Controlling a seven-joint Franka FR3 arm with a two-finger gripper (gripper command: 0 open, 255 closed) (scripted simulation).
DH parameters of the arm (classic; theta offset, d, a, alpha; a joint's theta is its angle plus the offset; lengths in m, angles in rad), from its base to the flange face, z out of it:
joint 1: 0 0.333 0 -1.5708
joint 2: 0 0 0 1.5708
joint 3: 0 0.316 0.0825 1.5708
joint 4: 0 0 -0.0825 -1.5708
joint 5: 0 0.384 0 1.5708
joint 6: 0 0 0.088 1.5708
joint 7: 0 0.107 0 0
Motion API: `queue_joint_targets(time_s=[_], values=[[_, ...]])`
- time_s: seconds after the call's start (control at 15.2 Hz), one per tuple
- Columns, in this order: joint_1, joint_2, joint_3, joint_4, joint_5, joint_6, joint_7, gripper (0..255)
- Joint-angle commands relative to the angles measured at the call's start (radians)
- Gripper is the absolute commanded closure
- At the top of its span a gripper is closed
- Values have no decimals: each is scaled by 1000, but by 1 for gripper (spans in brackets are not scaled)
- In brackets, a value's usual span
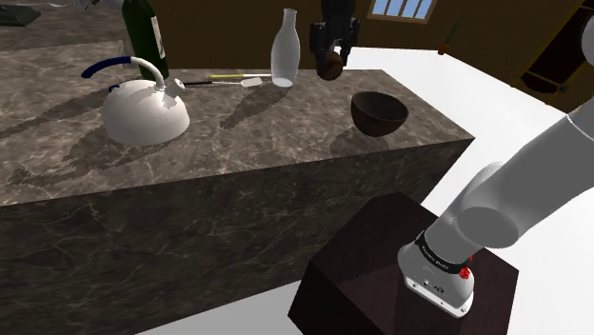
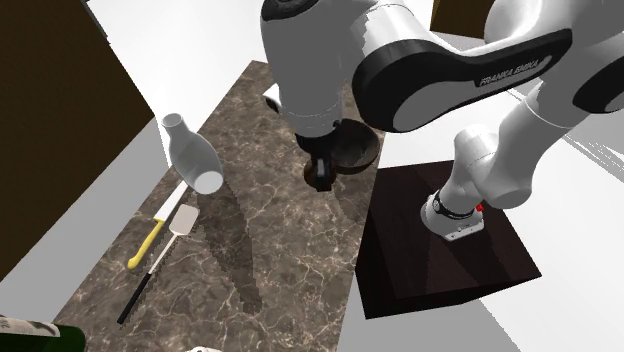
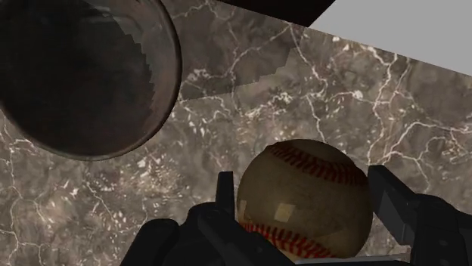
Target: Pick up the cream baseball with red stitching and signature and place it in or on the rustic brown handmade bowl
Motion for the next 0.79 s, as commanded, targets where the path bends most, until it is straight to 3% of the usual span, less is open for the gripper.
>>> queue_joint_targets(time_s=[0.0,0.73], values=[[-19,-60,-27,-59,-5,1,-48,255],[-103,-292,-183,-273,-84,-4,-284,255]])
